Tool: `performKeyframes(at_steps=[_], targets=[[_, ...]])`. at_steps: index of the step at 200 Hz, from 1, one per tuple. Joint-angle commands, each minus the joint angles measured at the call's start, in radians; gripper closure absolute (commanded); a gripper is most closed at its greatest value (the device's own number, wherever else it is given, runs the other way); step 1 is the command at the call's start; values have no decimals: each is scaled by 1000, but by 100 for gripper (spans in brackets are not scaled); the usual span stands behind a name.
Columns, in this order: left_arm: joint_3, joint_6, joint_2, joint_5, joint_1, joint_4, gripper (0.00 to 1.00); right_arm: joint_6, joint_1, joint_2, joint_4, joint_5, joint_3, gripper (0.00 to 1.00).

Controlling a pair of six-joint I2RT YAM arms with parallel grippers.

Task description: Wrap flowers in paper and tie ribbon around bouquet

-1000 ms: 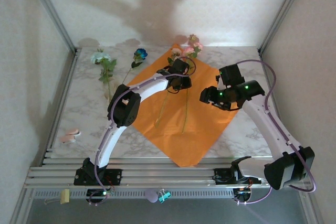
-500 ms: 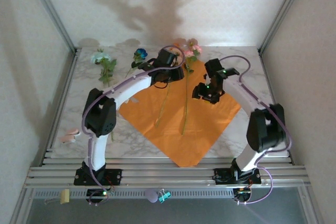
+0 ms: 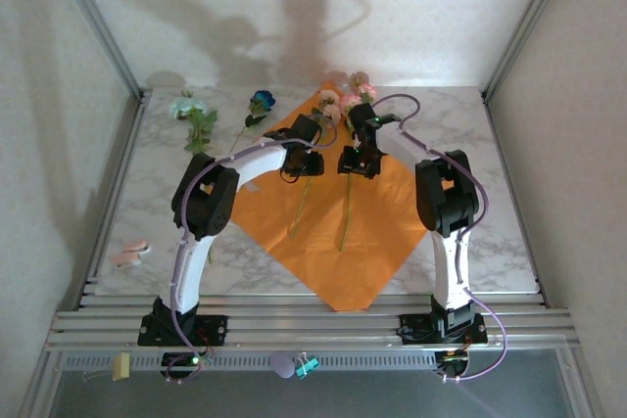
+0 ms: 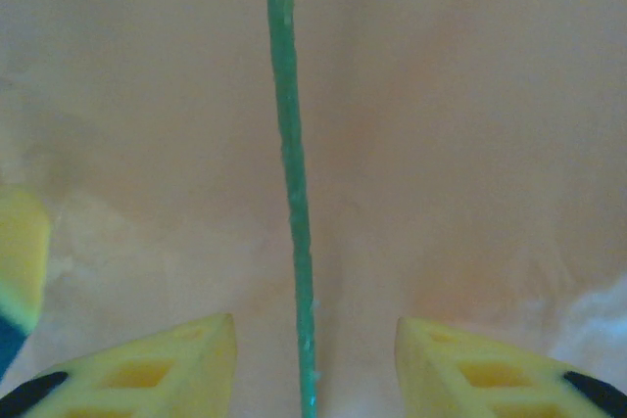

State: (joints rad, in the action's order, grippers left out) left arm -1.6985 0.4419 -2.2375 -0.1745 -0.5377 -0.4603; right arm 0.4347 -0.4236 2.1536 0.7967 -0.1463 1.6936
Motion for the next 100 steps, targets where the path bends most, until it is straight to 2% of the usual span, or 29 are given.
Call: performKeyframes(at_steps=[1, 31, 61, 74, 100], targets=[[-43, -8, -19, 8, -7, -10, 69, -24, -3, 43, 18, 24, 59, 60], [-47, 9, 3, -13, -8, -8, 89, -38, -10, 83, 30, 25, 101, 74], [-43, 44, 45, -38, -15, 10, 100, -80, -23, 95, 59, 53, 146, 91], [-39, 74, 60, -55, -15, 31, 100, -107, -29, 78, 72, 74, 157, 99], [-50, 137, 70, -84, -16, 75, 100, -143, -30, 20, 90, 107, 165, 100]])
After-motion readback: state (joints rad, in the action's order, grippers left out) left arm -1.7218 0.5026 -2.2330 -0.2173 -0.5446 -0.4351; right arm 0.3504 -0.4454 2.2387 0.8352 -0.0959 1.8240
